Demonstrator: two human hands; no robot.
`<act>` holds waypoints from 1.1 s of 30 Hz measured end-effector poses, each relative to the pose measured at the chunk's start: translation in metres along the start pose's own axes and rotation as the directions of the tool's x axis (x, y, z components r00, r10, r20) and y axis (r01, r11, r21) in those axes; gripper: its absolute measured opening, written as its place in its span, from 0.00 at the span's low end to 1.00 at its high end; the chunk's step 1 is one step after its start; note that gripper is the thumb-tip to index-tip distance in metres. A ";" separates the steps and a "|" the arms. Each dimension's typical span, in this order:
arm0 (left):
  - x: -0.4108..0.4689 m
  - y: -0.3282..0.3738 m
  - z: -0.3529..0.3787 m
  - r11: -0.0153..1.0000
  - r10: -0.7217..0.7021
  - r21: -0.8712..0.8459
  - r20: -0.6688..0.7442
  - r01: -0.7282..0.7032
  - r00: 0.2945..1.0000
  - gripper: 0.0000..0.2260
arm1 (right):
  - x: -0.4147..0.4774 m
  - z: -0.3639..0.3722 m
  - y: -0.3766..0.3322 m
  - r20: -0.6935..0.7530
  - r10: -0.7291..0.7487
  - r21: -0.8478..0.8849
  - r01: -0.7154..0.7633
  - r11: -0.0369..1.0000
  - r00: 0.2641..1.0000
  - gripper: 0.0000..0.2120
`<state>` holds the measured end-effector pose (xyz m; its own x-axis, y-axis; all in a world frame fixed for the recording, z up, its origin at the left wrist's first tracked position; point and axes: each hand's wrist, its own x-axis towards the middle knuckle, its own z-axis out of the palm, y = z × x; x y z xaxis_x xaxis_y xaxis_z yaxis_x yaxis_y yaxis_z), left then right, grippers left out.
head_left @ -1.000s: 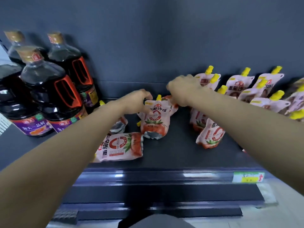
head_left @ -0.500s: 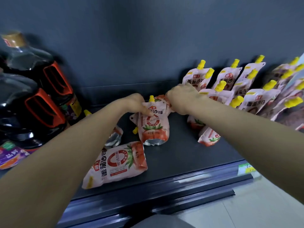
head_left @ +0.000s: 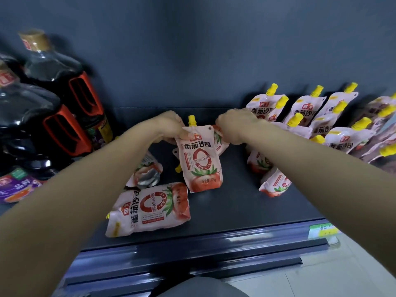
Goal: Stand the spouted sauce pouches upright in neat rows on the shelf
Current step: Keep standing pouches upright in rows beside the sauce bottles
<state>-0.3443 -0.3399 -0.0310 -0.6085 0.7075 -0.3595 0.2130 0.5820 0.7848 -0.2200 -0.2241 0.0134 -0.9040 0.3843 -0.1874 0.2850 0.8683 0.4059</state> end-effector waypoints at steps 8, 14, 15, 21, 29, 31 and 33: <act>-0.058 -0.014 -0.022 0.991 -0.052 0.107 -0.242 0.080 0.969 0.08 | 0.044 0.002 -0.017 0.059 -0.197 0.124 0.189 0.974 0.979 0.23; -0.081 -0.034 -0.016 0.992 -0.100 0.038 -0.349 0.121 0.932 0.08 | 0.063 0.005 -0.040 0.233 -0.350 0.151 0.322 0.935 0.907 0.31; -0.084 -0.036 -0.015 0.992 -0.105 0.024 -0.361 0.122 0.926 0.08 | 0.065 0.005 -0.043 0.261 -0.362 0.143 0.335 0.931 0.895 0.32; -0.099 -0.039 -0.015 0.991 -0.127 -0.011 -0.403 0.134 0.906 0.11 | 0.078 0.003 -0.055 0.326 -0.398 0.084 0.393 0.916 0.858 0.25; -0.098 -0.022 -0.017 0.995 -0.007 0.089 -0.393 0.046 0.920 0.13 | 0.085 -0.010 -0.023 0.001 -0.215 0.315 0.204 0.927 0.977 0.15; -0.092 -0.011 -0.016 0.993 0.029 0.120 -0.379 0.018 0.925 0.14 | 0.085 -0.015 -0.010 -0.092 -0.119 0.373 0.145 0.916 0.989 0.15; -0.086 -0.002 -0.014 0.988 0.062 0.153 -0.370 -0.005 0.927 0.14 | 0.083 -0.017 0.003 -0.152 -0.024 0.421 0.087 0.903 0.988 0.10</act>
<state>-0.3031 -0.4069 0.0057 -0.8337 0.5436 -0.0974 0.3308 0.6328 0.7001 -0.3001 -0.1947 0.0147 -0.9485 0.3113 -0.0588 0.3132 0.9493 -0.0262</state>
